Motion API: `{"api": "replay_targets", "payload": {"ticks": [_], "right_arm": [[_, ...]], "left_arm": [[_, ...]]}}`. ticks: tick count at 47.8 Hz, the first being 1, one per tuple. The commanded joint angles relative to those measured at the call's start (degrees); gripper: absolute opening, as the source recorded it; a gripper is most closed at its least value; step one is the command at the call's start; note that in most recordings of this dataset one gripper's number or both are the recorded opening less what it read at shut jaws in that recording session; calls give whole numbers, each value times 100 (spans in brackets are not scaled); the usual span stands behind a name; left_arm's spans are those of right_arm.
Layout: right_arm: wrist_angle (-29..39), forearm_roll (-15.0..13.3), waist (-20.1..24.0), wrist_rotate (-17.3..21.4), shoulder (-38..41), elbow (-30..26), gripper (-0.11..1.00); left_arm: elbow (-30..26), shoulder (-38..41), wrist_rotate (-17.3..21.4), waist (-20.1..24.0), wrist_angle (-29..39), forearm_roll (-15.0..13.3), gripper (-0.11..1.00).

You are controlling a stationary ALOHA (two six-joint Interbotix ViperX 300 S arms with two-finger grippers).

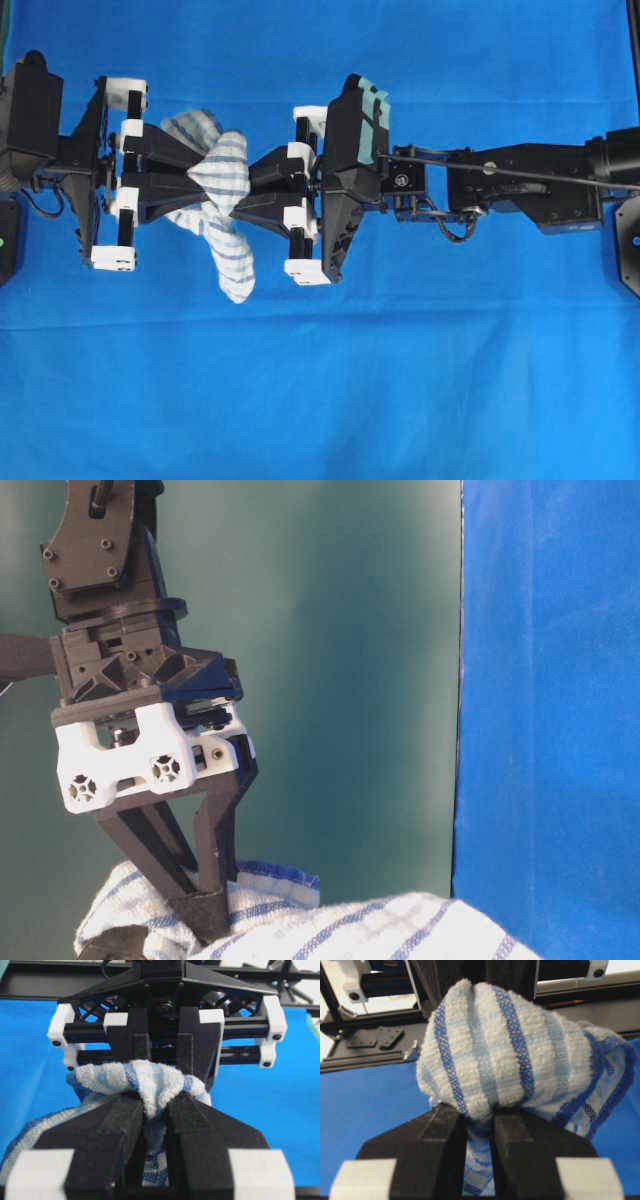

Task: Hand over the towel.
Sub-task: 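Close the right gripper on the towel and open the left gripper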

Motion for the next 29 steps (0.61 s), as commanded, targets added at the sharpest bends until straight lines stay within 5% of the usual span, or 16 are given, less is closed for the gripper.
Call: {"api": "replay_targets", "payload": {"ticks": [1, 8, 21, 25, 29], "right_arm": [[-18, -18, 0, -9, -114, -132, 17], [26, -9, 0, -9, -185, -26, 17], [35, -9, 0, 53, -721, 536, 17], [18, -9, 0, 62, -1011, 861, 17], [0, -18, 9, 62, -1397, 1266, 17]], "left_arm": [[-123, -26, 9, 53, -79, 9, 5], [-88, -35, 0, 97, -105, 9, 7], [70, -334, -97, 97, -44, -9, 81], [193, -562, -88, 97, 18, -9, 92], [334, -896, -97, 97, 158, -9, 91]]}}
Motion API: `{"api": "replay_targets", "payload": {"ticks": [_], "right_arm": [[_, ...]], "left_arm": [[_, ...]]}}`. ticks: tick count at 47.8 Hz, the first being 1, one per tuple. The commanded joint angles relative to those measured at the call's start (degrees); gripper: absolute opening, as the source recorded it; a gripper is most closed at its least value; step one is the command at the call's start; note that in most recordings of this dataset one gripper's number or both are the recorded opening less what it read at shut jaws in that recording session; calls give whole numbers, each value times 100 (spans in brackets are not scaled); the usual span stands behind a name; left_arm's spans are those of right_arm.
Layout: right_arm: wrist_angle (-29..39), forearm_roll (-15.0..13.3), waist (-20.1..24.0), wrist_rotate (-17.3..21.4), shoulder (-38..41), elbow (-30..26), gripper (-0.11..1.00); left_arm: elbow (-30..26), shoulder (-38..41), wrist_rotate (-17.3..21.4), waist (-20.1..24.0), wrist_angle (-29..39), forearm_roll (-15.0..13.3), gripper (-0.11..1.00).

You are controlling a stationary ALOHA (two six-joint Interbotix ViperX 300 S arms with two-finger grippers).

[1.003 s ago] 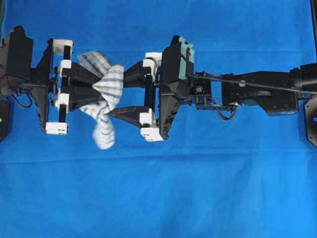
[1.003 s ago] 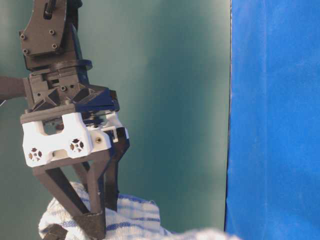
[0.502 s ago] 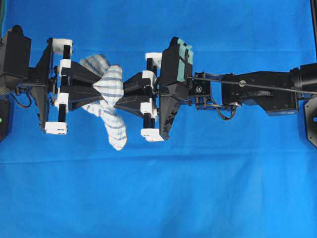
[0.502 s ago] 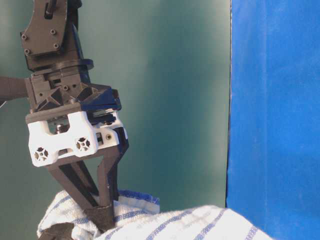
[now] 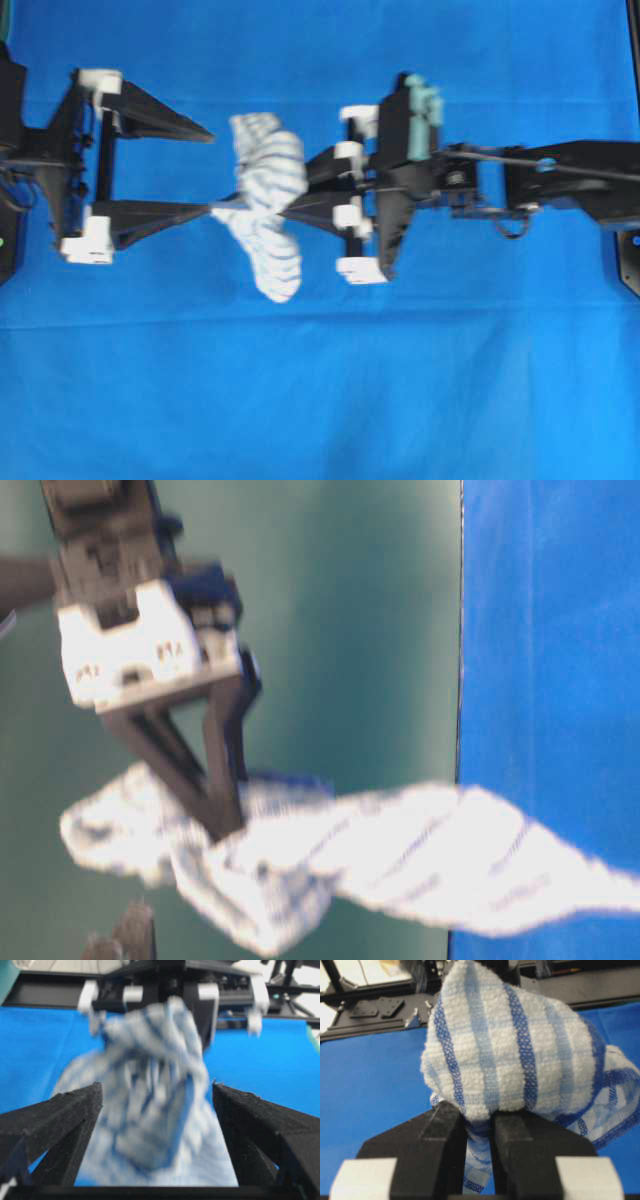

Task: Hand over the towel.
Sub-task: 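Close the right gripper on the towel and open the left gripper, then carry the towel rightward with the right gripper and lower it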

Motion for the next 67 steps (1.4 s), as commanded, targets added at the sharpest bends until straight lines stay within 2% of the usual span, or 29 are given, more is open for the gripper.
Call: {"api": "replay_targets", "payload": {"ticks": [1, 9, 17, 28, 36, 41, 53, 67], "right_arm": [[-70, 0, 9, 9, -519, 281, 17], [-79, 0, 9, 9, -1345, 1063, 17], [-62, 0, 18, 0, -2013, 1573, 17], [-35, 0, -44, 0, -2153, 1661, 17], [132, 0, -185, 0, -1907, 1494, 17], [580, 0, -264, 26, -1617, 1292, 17], [2127, 0, -396, 9, -422, 404, 17], [2874, -18, -439, -53, 1020, -264, 17]], "left_arm": [[35, -352, -9, 9, 105, -9, 91], [334, -1011, -9, 9, 387, -9, 91], [545, -1371, -9, 9, 439, -9, 91], [580, -1389, -9, 9, 413, -9, 91], [580, -1362, -9, 9, 404, -9, 91], [580, -1362, -9, 9, 413, -9, 91], [598, -1318, -18, 0, 396, -9, 91], [624, -1257, -18, 9, 387, -9, 91]]}}
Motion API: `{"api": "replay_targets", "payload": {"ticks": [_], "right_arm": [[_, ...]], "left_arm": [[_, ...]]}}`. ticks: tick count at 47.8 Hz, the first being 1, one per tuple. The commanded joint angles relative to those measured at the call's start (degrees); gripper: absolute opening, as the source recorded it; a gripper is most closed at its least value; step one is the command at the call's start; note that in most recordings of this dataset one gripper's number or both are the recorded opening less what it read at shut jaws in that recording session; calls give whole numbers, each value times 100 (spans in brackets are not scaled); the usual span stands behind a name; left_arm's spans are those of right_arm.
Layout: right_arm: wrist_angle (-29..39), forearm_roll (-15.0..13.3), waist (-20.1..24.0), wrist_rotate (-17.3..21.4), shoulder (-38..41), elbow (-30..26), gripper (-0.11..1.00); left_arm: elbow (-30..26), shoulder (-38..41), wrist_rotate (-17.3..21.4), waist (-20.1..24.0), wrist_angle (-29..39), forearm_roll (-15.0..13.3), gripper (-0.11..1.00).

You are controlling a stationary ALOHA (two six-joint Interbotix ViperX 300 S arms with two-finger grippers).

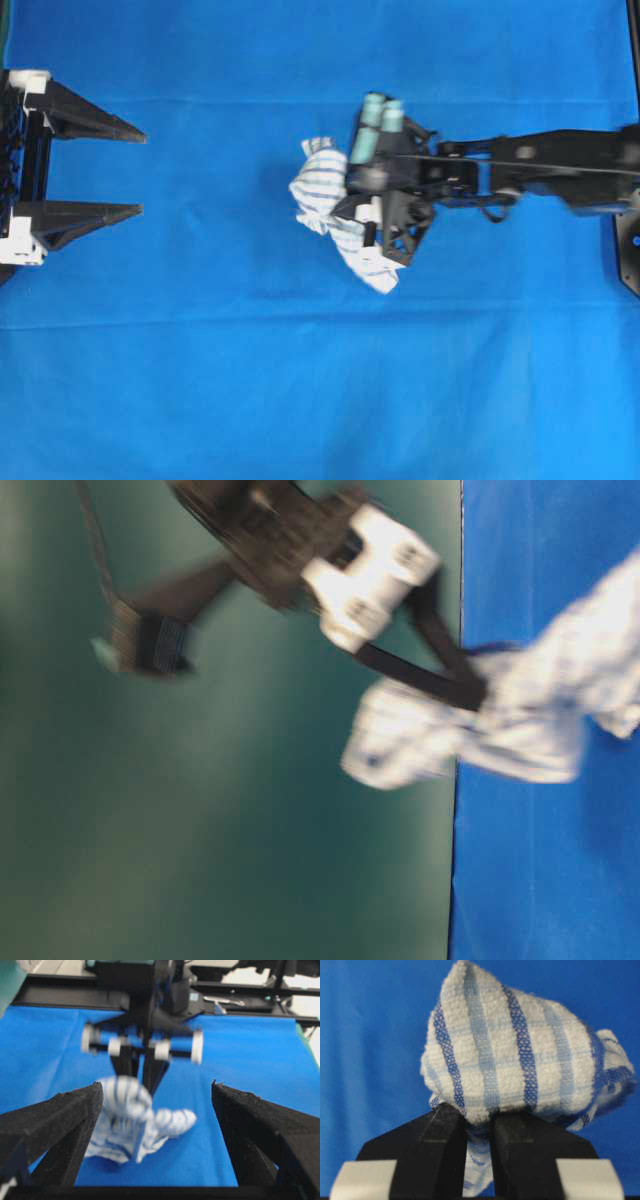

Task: Hand over the towel.
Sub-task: 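Carry the towel rightward with the right gripper and lower it, then open the right gripper to release the towel onto the table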

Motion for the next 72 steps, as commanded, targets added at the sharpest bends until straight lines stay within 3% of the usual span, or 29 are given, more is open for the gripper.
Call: {"api": "replay_targets", "payload": {"ticks": [1, 13, 39, 47, 50, 60, 72], "right_arm": [[105, -9, -9, 0, 211, -237, 17], [123, 0, -9, 26, 571, -264, 17], [141, 26, 18, 105, 527, -264, 18], [193, 18, 35, 105, 114, -211, 61], [185, 0, 62, 105, -229, -176, 70], [97, -26, 105, 70, -1230, -9, 68], [-580, -290, 255, 35, -2197, 378, 68]], "left_arm": [[-62, 26, -9, 9, -53, -9, 91], [-9, 26, -9, 9, -62, -9, 91], [35, 18, -9, 9, -62, -9, 91], [35, 26, -9, 9, -62, -9, 91], [35, 26, -9, 9, -62, -9, 91], [62, 26, -9, 9, -62, -9, 91], [79, 26, -9, 9, -70, -9, 91]]}}
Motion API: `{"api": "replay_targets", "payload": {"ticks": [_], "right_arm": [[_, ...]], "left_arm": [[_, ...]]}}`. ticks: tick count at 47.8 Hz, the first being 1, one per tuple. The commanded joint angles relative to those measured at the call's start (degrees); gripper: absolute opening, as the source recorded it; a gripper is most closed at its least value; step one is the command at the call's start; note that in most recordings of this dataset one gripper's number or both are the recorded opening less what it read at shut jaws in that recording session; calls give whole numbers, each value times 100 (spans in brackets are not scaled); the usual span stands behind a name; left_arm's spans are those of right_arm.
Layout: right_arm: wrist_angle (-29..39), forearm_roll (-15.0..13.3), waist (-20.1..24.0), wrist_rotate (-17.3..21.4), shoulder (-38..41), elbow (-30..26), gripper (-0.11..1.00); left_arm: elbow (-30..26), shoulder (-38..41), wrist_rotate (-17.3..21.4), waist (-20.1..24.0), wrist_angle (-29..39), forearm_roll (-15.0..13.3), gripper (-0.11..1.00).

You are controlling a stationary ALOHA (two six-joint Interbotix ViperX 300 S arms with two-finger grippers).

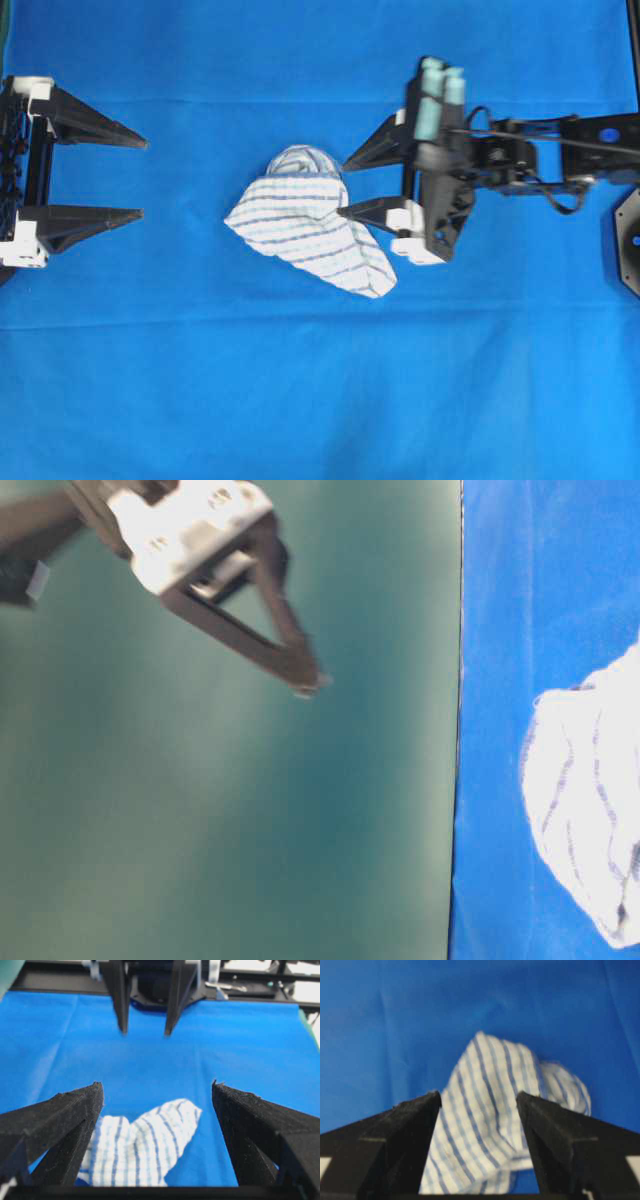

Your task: Hand over the towel.

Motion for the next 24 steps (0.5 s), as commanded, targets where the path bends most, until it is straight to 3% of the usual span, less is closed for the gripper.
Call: {"api": "replay_targets", "payload": {"ticks": [1, 13, 24], "right_arm": [[-369, -105, 79, -18, -439, 88, 68], [-1178, -343, 158, -26, -1020, 598, 68], [-1327, -378, 158, -44, -1020, 659, 68]], "left_arm": [[-70, 26, -9, 9, -79, -9, 91], [0, 44, -9, 9, -105, -9, 91], [18, 35, 0, 9, -193, -9, 91]]}}
